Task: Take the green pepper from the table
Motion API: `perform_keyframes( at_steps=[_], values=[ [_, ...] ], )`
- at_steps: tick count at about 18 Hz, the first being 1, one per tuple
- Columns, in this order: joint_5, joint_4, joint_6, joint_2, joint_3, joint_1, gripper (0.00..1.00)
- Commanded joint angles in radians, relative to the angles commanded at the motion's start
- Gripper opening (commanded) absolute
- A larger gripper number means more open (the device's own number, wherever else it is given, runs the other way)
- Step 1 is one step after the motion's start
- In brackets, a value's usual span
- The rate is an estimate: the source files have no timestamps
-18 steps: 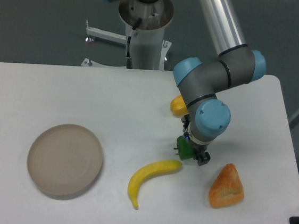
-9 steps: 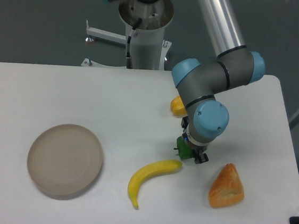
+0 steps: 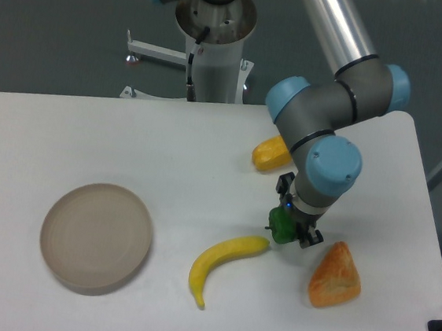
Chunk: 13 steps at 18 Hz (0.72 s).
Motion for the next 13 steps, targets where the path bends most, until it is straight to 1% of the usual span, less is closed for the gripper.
perform_keyframes(
  at_steps=[1, 5, 13],
  values=[
    [-0.026, -0.002, -0.002, -0.002, 0.017, 0.006, 0.44],
    [-0.066, 0.0, -0.006, -0.002, 0.035, 0.025, 0.44],
    [-0.069, 0.0, -0.015, -0.006, 0.046, 0.025, 0.44]
  ],
)
